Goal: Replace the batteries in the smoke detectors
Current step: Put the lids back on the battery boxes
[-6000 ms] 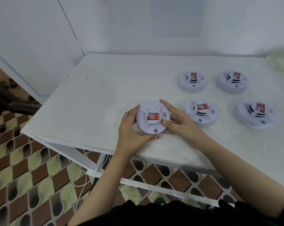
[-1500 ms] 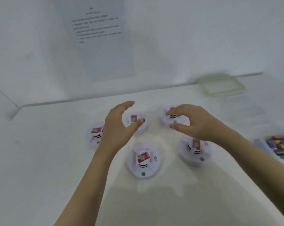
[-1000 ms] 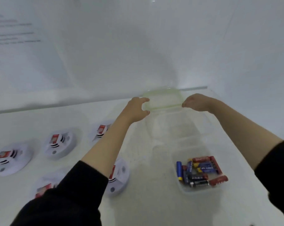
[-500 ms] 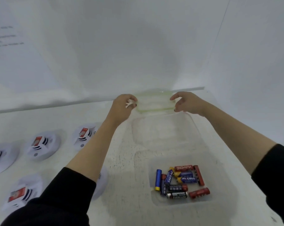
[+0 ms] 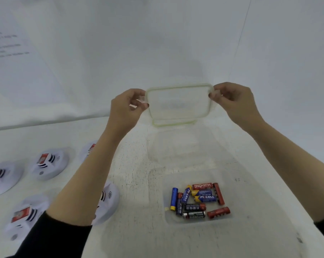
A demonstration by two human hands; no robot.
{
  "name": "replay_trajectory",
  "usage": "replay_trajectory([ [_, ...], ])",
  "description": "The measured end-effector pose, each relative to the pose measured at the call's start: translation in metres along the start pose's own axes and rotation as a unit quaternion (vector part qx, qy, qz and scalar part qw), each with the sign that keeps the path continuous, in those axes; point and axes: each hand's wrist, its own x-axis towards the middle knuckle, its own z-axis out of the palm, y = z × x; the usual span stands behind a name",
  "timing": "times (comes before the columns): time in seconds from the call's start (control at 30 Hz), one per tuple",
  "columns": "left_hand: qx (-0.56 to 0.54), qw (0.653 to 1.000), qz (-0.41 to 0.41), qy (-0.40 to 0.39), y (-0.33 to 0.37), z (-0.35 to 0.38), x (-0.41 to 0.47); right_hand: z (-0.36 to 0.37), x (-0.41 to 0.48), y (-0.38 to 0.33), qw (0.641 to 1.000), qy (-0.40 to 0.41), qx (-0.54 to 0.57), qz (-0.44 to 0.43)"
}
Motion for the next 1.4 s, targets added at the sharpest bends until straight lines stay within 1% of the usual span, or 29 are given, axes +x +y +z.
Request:
replay_trajectory([
  [0.07, 0.045, 0.999, 0.023, 0.020, 0.009, -0.006, -0.010, -0.005, -0.011, -0.012, 1.000, 0.000, 0.022, -0.008],
  [0.13, 0.055, 0.998, 0.004, 0.013, 0.023, -0.014, -0.021, -0.006, -0.025, -0.019, 0.999, 0.000, 0.034, 0.003],
  [0.2, 0.020, 0.998, -0.053, -0.025, 0.039, -0.021, -0.033, -0.007, -0.040, -0.020, 0.999, 0.002, 0.034, 0.032],
  [0.3, -0.011, 0.986, -0.143, -0.087, 0.054, -0.028, -0.056, -0.013, -0.062, -0.019, 0.995, -0.020, 0.005, 0.098],
  [0.37, -0.028, 0.973, -0.199, -0.114, 0.057, -0.029, -0.076, -0.020, -0.079, -0.017, 0.989, -0.057, -0.016, 0.137],
  [0.43, -0.030, 0.957, -0.249, -0.143, 0.056, -0.027, -0.097, -0.024, -0.097, -0.016, 0.979, -0.107, -0.068, 0.162],
  [0.53, -0.030, 0.940, -0.295, -0.170, 0.056, -0.020, -0.129, -0.029, -0.123, -0.012, 0.966, -0.146, -0.126, 0.170],
  [0.67, -0.030, 0.938, -0.305, -0.160, 0.060, -0.013, -0.153, -0.032, -0.145, -0.007, 0.966, -0.131, -0.147, 0.168],
  [0.83, -0.027, 0.943, -0.300, -0.145, 0.066, -0.008, -0.163, -0.035, -0.156, -0.005, 0.971, -0.115, -0.133, 0.165],
  [1.03, -0.047, 0.937, -0.305, -0.163, 0.063, -0.008, -0.167, -0.034, -0.162, 0.000, 0.973, -0.114, -0.129, 0.152],
  [1.2, -0.108, 0.920, -0.343, -0.158, 0.054, -0.005, -0.170, -0.028, -0.164, 0.004, 0.978, -0.085, -0.122, 0.146],
  [1.27, -0.130, 0.912, -0.351, -0.168, 0.053, -0.005, -0.172, -0.026, -0.167, 0.004, 0.979, -0.076, -0.111, 0.151],
  [1.4, -0.140, 0.914, -0.342, -0.167, 0.053, -0.006, -0.175, -0.024, -0.170, -0.001, 0.980, -0.069, -0.100, 0.155],
])
